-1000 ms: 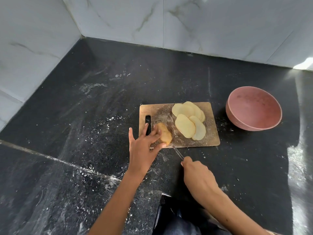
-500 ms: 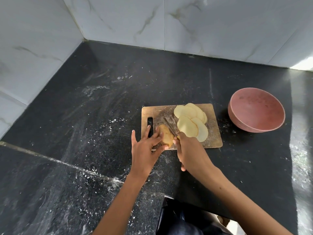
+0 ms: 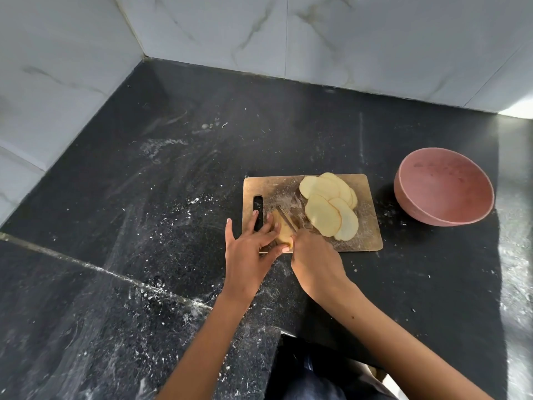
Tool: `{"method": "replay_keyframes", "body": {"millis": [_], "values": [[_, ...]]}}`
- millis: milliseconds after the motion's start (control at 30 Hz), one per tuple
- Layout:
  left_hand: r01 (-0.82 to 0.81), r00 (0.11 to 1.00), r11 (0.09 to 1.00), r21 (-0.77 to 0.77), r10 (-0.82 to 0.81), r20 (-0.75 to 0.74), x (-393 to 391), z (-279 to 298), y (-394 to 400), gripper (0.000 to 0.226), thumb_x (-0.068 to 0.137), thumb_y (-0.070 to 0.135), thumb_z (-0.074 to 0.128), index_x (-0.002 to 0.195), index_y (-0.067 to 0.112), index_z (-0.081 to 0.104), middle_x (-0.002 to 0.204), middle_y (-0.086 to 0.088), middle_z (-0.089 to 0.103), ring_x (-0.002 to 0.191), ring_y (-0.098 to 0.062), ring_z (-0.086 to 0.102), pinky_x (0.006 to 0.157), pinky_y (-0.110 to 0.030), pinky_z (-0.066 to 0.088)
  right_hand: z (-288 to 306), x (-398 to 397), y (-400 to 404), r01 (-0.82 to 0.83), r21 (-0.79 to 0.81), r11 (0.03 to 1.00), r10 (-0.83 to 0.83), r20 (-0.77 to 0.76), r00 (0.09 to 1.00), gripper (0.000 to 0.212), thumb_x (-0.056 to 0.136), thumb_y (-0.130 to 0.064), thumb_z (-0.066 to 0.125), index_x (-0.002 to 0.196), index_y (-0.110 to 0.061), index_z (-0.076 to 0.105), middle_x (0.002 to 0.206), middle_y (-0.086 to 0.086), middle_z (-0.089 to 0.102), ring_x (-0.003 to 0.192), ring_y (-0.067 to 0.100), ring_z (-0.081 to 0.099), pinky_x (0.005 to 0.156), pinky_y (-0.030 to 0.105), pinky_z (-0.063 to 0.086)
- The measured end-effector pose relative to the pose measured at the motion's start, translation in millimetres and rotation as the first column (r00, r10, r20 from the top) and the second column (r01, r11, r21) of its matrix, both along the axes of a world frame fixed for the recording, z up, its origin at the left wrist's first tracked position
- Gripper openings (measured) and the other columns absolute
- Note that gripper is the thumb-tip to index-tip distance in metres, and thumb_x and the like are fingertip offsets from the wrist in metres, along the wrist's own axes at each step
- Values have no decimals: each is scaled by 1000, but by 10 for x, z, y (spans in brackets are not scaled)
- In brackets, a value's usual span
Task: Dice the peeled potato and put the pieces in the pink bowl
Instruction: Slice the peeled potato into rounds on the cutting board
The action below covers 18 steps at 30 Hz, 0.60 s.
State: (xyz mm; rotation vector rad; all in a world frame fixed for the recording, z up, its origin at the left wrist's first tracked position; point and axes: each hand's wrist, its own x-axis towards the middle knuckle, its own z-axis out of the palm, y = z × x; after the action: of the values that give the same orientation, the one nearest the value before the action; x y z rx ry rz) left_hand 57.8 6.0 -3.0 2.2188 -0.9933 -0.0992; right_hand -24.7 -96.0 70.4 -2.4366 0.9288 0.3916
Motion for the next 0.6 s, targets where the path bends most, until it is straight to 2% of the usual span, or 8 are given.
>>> {"method": "replay_keyframes", "body": {"millis": [167,300,467,600], "values": [[14,1000,1000,6,-14,-2,2,15,17,43,76,22,77,118,25,66,127,16,47,138,-18,34,117,-51,0,5,189,-13,4,67,998,-2,-41,999,22,98,-12,48,117,-2,49,111,13,62,101,30,61,69,32,38],[-1,1000,999,38,0,24,0,27,14,42,76,29,76,117,28,66,126,20,46,137,-16,33,117,-50,-2,-17,123,-28,-16,69,997,21,-73,997,20,98,-9,44,117,-3,48,111,13,62,100,29,61,69,31,38],[-17,1000,1000,15,17,-2,9,10,19,40,78,36,74,116,31,64,125,22,47,139,-13,31,118,-48,-5,-13,-106,24,-18,67,998,29,-165,986,28,97,-6,42,125,-6,40,117,12,58,106,30,59,72,35,38],[-20,1000,1000,18,20,3,7,-12,19,39,79,39,73,116,29,67,126,20,48,140,-13,31,118,-45,-8,-20,-281,67,-14,85,996,32,-208,978,25,102,-11,36,127,-8,37,118,12,57,107,31,57,71,35,36]]}}
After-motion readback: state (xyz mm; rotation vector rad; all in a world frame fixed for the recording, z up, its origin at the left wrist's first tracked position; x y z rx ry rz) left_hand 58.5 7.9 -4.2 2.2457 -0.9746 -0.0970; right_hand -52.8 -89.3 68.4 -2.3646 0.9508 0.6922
